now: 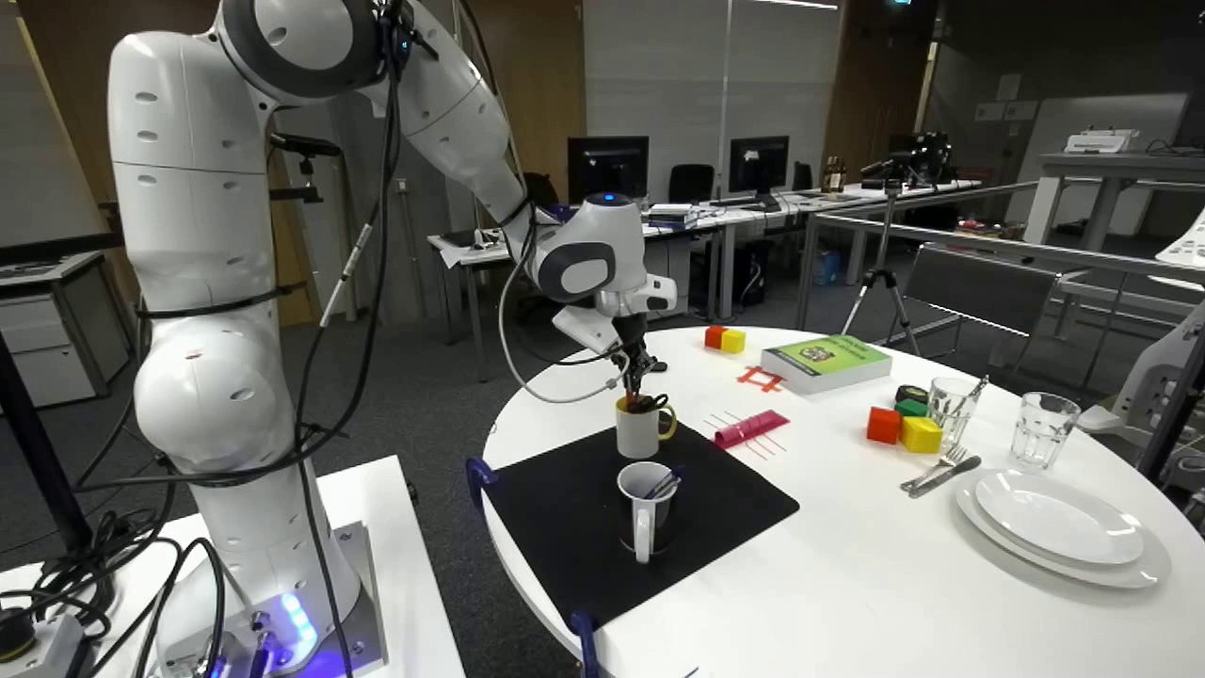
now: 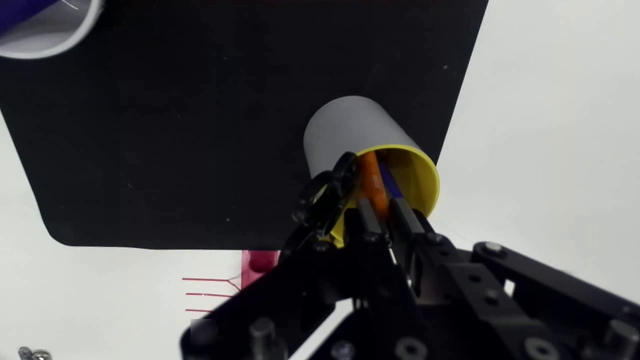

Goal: Move the orange pen to the white mug.

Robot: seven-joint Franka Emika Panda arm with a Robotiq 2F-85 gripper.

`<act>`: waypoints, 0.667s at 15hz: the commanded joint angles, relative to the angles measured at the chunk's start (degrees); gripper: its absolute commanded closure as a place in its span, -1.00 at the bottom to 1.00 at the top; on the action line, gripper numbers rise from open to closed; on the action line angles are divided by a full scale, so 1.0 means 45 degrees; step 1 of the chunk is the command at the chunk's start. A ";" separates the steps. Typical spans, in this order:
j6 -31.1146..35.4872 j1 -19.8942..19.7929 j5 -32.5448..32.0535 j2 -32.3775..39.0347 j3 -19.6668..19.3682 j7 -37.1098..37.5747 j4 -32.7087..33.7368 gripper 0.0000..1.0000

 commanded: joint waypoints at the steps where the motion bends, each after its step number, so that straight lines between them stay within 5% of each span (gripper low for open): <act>1: 0.0292 -0.0238 -0.0023 0.0170 0.0216 0.0031 -0.0005 0.26; 3: 0.0124 -0.0294 0.0042 0.0138 0.0223 0.0019 -0.0004 0.12; 10: -0.0929 -0.1132 0.1437 -0.2151 -0.0037 -0.0788 -0.1020 -0.92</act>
